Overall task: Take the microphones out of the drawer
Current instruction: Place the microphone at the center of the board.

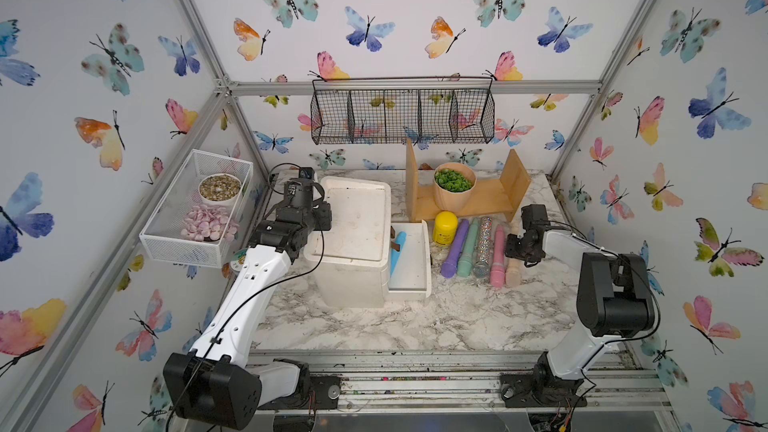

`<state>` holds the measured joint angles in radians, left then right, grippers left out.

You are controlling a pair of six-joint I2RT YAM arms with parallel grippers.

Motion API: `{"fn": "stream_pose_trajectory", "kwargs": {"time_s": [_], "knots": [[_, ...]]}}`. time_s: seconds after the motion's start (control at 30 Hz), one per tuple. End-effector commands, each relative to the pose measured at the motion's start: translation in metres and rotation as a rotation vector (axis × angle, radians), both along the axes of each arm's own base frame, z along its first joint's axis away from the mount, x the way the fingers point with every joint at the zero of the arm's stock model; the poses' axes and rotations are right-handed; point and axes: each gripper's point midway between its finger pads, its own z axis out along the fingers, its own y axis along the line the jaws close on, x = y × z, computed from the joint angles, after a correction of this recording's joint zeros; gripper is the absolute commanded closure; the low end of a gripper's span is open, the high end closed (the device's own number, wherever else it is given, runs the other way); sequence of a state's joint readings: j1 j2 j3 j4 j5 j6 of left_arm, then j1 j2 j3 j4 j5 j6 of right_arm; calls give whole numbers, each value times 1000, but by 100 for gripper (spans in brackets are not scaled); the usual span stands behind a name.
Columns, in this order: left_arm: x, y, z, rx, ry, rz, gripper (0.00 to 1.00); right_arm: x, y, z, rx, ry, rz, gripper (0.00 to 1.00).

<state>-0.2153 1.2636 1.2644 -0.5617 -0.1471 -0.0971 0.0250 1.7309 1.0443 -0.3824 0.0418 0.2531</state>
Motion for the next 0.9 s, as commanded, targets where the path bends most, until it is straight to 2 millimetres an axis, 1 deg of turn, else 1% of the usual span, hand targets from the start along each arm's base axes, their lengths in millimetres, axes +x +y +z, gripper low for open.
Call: {"fn": "stream_pose_trajectory", "kwargs": {"time_s": [0.0,0.1,0.17,0.33,0.47,0.57,0.63,0.73,0.87], "knots": [[4,0,-18,-13,61,21,100,2,6,7,43,9,2,53],[3,0,-17,-14,64,22,100,5,7,19,47,-9,1,52],[1,0,-19,-11,68,25,100,8,6,31,46,-34,-1,52],[-1,2,-21,-3,74,27,100,16,9,72,62,-119,-1,51],[-2,1,-22,-12,80,24,100,21,17,108,106,-200,18,50],[-3,2,-23,-8,83,28,100,21,28,137,175,-276,42,47],[-3,2,-23,-9,81,30,100,19,40,158,245,-330,68,45],[-3,1,-24,-14,85,28,100,15,59,185,363,-393,107,44],[-2,-2,-25,-28,88,20,100,6,88,209,567,-435,162,44]]}}
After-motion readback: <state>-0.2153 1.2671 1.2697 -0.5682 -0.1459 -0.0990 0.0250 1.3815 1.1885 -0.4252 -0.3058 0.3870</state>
